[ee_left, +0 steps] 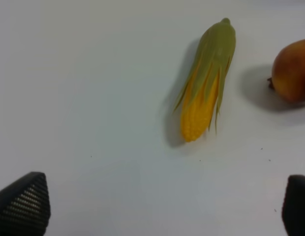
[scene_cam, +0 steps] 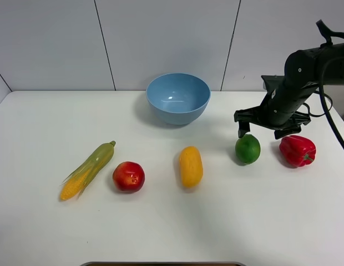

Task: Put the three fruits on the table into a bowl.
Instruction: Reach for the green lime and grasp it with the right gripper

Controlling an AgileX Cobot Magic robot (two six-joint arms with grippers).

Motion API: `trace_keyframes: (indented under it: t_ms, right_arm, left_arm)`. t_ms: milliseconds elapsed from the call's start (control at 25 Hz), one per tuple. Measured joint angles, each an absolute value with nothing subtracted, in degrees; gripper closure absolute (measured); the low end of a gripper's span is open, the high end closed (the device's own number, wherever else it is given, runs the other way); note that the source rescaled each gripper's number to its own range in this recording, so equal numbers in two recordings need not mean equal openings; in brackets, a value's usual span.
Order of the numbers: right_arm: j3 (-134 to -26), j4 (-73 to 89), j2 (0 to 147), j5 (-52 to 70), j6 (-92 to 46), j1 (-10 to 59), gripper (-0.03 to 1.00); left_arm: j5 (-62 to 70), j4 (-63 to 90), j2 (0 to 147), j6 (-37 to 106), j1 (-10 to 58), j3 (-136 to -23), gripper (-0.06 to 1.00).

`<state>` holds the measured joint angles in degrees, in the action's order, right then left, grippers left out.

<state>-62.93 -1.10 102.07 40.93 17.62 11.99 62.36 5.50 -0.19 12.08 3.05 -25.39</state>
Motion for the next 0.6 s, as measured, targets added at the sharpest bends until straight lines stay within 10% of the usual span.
trace_keyframes:
  t_ms: [600]
  right_arm:
    - [-62.93,-1.10,109.38,36.62,17.62,11.99,0.11]
  left_arm:
    - [62.36,5.50,-0.19,12.08,3.05,-25.39,-0.05]
